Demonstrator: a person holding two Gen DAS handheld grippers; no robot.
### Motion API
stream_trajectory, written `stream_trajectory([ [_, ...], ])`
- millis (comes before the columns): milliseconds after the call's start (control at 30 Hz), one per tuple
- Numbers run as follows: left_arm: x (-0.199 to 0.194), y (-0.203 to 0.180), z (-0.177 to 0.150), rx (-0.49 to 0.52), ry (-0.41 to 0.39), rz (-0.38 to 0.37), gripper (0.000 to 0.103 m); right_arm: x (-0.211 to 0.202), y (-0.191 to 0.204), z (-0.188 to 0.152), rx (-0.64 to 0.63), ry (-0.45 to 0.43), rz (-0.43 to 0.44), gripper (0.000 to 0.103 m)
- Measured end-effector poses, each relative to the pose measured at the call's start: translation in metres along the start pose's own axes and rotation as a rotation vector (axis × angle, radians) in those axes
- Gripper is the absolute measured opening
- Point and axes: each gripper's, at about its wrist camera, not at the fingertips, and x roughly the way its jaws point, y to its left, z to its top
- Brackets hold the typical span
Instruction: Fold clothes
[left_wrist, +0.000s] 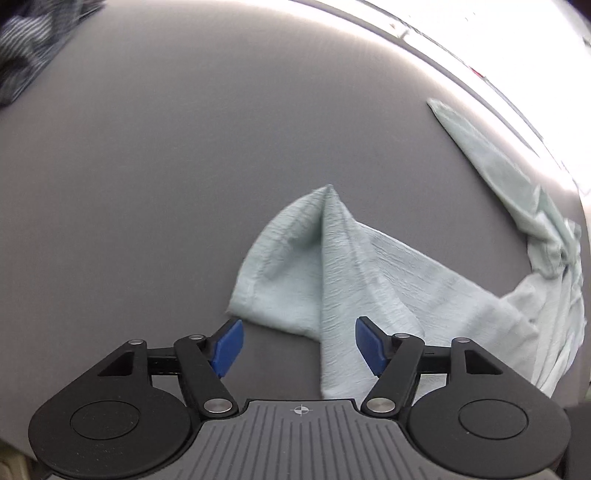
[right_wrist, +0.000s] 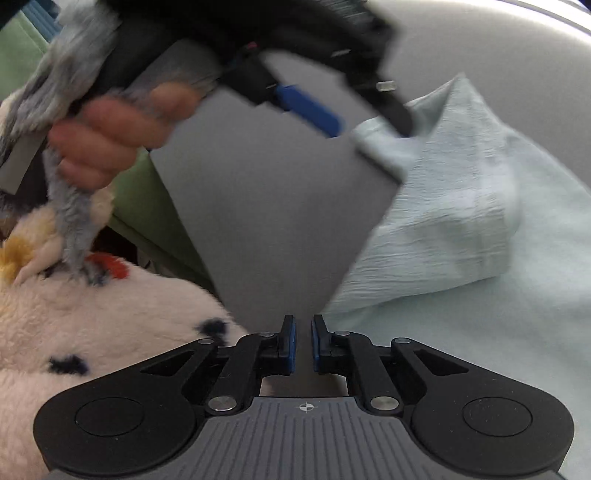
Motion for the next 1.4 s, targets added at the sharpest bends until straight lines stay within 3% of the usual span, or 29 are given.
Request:
stream_trajectory([
  [233,0.037,-0.041,-0.003,0.143,0.059,0.096,0.092,-0.019,-0.011,-0.008,0.116,-0.043,-0.087,0.014],
  [300,0.037,-0.050,-0.005,0.179,0.028,0.120,0.076,-0.036,-0.029,-0.015,0.222,-0.090,-0.100,0.020],
  [367,0.034,-0.050,-0.011,0.204,0.011,0.157,0.052,-0.051,-0.047,-0.022,0.331,-0.151,-0.107,0.030],
  [467,0.027,-0.042,-0.018,0.195,0.003,0.170,0.032,-0.068,-0.068,-0.028,0.458,-0.239,-0.124,0.034],
  [600,0.019,-0.020,-0.024,0.126,0.007,0.127,0.028,-0.076,-0.083,-0.024,0.542,-0.313,-0.136,0.042],
  [700,0.005,0.000,-0.023,0.082,0.014,0.097,0.028,-0.068,-0.085,-0.009,0.555,-0.318,-0.179,0.046],
  [800,0.005,0.009,-0.025,0.053,0.014,0.076,0.026,-0.052,-0.083,0.004,0.552,-0.268,-0.240,0.046],
  [867,0.005,0.014,-0.026,0.032,0.015,0.067,0.026,-0.045,-0.076,0.009,0.525,-0.261,-0.254,0.035],
  [967,-0.006,0.031,-0.032,-0.002,0.024,0.047,0.027,-0.043,-0.061,0.017,0.453,-0.284,-0.232,0.015],
  [1000,-0.009,0.036,-0.034,-0.009,0.024,0.040,0.032,-0.043,-0.058,0.019,0.433,-0.292,-0.220,0.014],
  [1067,-0.017,0.046,-0.037,-0.024,0.022,0.015,0.052,-0.036,-0.046,0.028,0.368,-0.280,-0.187,0.010],
  [1133,-0.027,0.060,-0.041,-0.066,0.009,-0.040,0.061,-0.032,-0.034,0.032,0.308,-0.254,-0.165,0.008],
  [1233,-0.044,0.084,-0.045,-0.150,-0.015,-0.176,0.084,-0.016,-0.013,0.038,0.221,-0.197,-0.141,0.008],
  [1300,-0.048,0.087,-0.044,-0.150,-0.040,-0.193,0.089,-0.009,-0.002,0.037,0.181,-0.169,-0.126,0.008],
  [1400,-0.043,0.080,-0.041,-0.095,-0.035,-0.162,0.092,-0.002,0.013,0.036,0.137,-0.143,-0.104,0.008],
])
